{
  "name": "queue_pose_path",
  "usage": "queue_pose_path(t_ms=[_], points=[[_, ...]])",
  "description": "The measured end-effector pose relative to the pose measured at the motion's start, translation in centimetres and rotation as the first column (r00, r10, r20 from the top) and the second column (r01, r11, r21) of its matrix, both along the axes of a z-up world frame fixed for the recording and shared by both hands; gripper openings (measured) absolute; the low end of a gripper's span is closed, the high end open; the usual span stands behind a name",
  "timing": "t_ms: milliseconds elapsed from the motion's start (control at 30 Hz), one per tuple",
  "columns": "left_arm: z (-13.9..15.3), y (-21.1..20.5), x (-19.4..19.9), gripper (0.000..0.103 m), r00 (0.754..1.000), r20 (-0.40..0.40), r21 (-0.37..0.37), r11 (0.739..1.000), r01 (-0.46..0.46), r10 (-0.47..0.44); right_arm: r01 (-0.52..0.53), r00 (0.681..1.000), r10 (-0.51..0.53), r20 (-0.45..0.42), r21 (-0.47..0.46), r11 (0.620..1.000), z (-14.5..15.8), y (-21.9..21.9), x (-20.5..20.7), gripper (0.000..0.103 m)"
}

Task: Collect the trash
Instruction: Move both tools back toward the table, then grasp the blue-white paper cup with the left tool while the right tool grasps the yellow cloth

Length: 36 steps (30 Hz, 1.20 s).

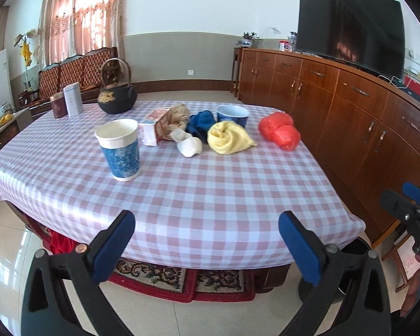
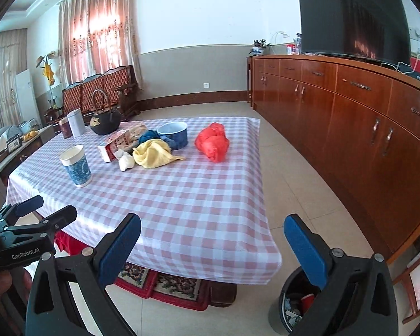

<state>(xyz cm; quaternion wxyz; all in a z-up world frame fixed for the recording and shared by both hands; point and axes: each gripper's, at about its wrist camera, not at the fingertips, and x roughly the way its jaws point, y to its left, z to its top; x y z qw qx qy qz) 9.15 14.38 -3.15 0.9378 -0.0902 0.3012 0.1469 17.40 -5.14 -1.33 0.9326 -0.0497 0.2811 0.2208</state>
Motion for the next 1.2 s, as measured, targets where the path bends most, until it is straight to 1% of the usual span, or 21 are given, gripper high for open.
queue_pose_path(t_ms=[133,200,267,400,533,700,800,1100,1200], points=[[-0.8,3.4,0.0,0.102,0.997,-0.02,0.001,0.997,-0.079,0.079,-0.066,0.998,0.066,-0.013,-0.01,0.998,-0.4,3.5,0.9,0.103],[-1.3,5.0,0.3,0.102,0.994,-0.043,-0.005,0.995,-0.103,0.102,-0.09,0.996,0.09,-0.024,-0.014,0.996,-0.7,5.0,1.5,0.102],[-1.6,6.4,0.3,0.102,0.991,-0.047,-0.017,0.992,-0.124,0.123,-0.113,0.993,0.112,-0.037,-0.021,0.993,-0.9,6.4,2.1,0.098],[-2.0,8.6,0.9,0.102,0.985,-0.05,-0.025,0.986,-0.167,0.165,-0.148,0.988,0.146,-0.05,-0.045,0.988,-1.6,9.3,3.6,0.097],[-2.4,10.2,1.9,0.101,0.984,-0.047,-0.036,0.984,-0.175,0.174,-0.17,0.984,0.166,-0.065,-0.061,0.984,-2.1,11.4,5.4,0.097],[-3.0,11.8,4.0,0.098,0.979,-0.071,-0.017,0.981,-0.192,0.19,-0.188,0.979,0.181,-0.089,-0.077,0.979,-2.9,14.0,8.0,0.097],[-3.3,12.7,5.0,0.098,0.977,-0.076,-0.031,0.978,-0.204,0.201,-0.199,0.976,0.189,-0.103,-0.089,0.976,-3.4,15.4,9.6,0.097],[-4.6,13.5,8.7,0.098,0.975,-0.122,-0.022,0.981,-0.19,0.186,-0.214,0.968,0.194,-0.16,-0.116,0.97,-5.4,18.9,14.4,0.097],[-5.0,13.8,9.7,0.095,0.974,-0.139,-0.028,0.982,-0.187,0.181,-0.224,0.963,0.199,-0.183,-0.124,0.967,-5.9,20.0,16.0,0.097]])
